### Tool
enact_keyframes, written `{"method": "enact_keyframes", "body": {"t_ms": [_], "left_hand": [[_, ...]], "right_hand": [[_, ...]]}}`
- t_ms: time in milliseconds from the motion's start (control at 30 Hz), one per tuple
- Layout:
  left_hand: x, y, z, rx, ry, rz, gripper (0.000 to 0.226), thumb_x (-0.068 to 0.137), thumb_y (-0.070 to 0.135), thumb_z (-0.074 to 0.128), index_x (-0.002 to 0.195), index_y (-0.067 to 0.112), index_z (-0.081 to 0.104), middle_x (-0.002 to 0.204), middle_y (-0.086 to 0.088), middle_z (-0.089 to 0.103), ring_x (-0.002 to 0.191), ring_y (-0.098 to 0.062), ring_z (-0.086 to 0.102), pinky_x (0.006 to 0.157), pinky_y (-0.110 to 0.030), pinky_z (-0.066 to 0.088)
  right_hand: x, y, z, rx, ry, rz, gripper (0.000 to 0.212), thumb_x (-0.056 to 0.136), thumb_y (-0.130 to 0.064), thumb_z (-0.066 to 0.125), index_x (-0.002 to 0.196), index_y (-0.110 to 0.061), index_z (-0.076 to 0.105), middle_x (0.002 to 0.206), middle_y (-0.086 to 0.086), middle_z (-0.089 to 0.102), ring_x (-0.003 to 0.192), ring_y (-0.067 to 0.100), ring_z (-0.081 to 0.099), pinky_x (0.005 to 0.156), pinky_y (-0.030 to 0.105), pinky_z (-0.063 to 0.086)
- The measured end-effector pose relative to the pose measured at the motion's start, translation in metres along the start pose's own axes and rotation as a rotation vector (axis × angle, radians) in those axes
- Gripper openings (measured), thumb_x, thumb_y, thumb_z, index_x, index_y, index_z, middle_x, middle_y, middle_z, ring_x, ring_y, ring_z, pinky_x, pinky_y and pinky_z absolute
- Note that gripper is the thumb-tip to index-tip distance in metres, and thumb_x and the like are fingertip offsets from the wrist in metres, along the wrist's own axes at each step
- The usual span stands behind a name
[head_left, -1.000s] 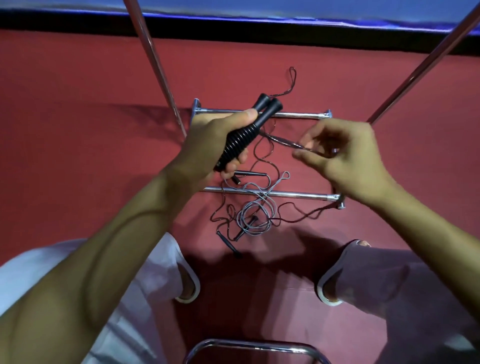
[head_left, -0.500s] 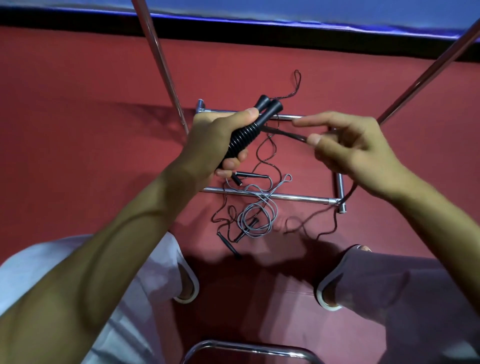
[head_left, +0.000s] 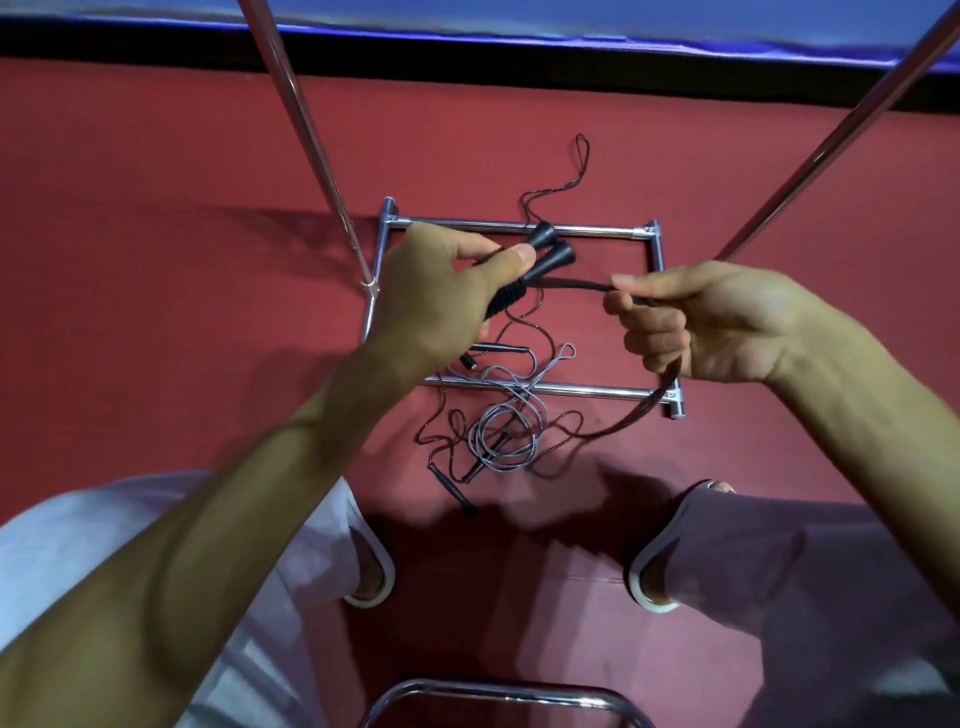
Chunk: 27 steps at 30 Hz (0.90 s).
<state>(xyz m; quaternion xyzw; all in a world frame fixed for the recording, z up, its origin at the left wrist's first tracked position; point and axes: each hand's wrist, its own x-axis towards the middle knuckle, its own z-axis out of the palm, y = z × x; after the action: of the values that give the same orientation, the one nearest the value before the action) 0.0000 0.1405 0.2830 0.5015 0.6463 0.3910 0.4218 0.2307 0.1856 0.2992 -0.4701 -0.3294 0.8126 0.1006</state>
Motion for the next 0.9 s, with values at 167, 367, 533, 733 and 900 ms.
{"method": "enact_keyframes", "body": {"t_ms": [167, 367, 533, 733, 900], "left_hand": [[0.01, -0.008, 0.005, 0.199, -0.017, 0.074, 0.035, 0.091, 0.039, 0.073, 0.072, 0.009, 0.075, 0.046, -0.011, 0.046, 0.042, -0.02, 0.043, 0.047, -0.03, 0.036], [0.007, -0.016, 0.017, 0.558, -0.225, 0.209, 0.031, 0.088, 0.048, 0.065, 0.083, 0.019, 0.073, 0.064, -0.002, 0.065, 0.066, -0.022, 0.063, 0.062, -0.038, 0.053], [-0.003, -0.02, 0.026, 0.779, -0.371, 0.301, 0.04, 0.066, 0.058, 0.075, 0.088, 0.026, 0.064, 0.072, 0.006, 0.06, 0.069, -0.023, 0.06, 0.063, -0.039, 0.055], [0.003, -0.013, 0.017, 0.735, -0.344, 0.311, 0.053, 0.062, 0.071, 0.08, 0.074, 0.02, 0.072, 0.054, -0.002, 0.047, 0.062, -0.026, 0.05, 0.055, -0.037, 0.046], [0.007, -0.009, 0.007, 0.592, -0.384, 0.263, 0.057, 0.065, 0.066, 0.083, 0.071, 0.01, 0.072, 0.059, -0.012, 0.04, 0.056, -0.014, 0.032, 0.053, -0.035, 0.029]], "right_hand": [[0.007, 0.003, 0.0, -0.138, 0.056, -0.08, 0.018, 0.09, -0.025, 0.054, 0.078, -0.011, 0.056, 0.044, -0.005, 0.032, 0.038, 0.007, 0.029, 0.039, 0.016, 0.028], [0.02, 0.008, -0.004, 0.015, 0.084, 0.076, 0.018, 0.094, -0.02, 0.051, 0.082, -0.009, 0.058, 0.045, -0.009, 0.03, 0.036, 0.004, 0.029, 0.036, 0.015, 0.023], [0.029, 0.013, 0.013, 0.012, 0.071, 0.153, 0.032, 0.105, -0.02, 0.041, 0.083, -0.007, 0.059, 0.045, -0.01, 0.032, 0.035, 0.002, 0.029, 0.035, 0.013, 0.02], [0.024, 0.013, 0.021, -0.077, -0.02, 0.163, 0.022, 0.098, -0.021, 0.05, 0.084, -0.007, 0.06, 0.046, -0.008, 0.032, 0.037, 0.003, 0.029, 0.037, 0.014, 0.022], [0.017, 0.005, 0.02, -0.171, -0.044, 0.051, 0.02, 0.092, -0.026, 0.055, 0.08, -0.011, 0.06, 0.045, -0.009, 0.032, 0.038, 0.004, 0.028, 0.043, 0.017, 0.019]]}}
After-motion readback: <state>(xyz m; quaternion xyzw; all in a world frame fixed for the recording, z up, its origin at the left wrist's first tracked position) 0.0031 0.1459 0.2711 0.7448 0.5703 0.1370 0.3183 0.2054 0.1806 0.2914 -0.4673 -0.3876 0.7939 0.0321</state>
